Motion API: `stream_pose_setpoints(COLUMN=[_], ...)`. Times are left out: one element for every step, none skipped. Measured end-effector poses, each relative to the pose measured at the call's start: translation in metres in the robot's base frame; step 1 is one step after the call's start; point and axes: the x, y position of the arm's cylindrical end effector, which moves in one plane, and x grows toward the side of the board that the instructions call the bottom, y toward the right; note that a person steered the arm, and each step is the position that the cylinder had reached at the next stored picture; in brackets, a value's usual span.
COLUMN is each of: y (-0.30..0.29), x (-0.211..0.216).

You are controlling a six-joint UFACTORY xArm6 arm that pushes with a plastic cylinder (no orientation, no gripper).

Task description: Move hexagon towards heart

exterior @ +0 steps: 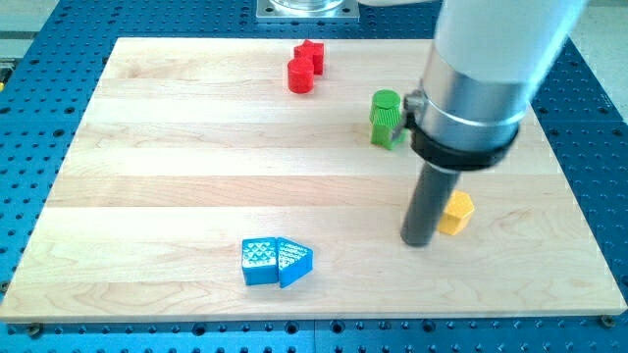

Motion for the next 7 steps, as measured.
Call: stream_pose_setpoints(y=[0.001,0.002,0.002,0.008,0.019,0.054,0.075], x=[-0.019,-0.018,-0.012,0.007,-0.009,-0.005,0.008])
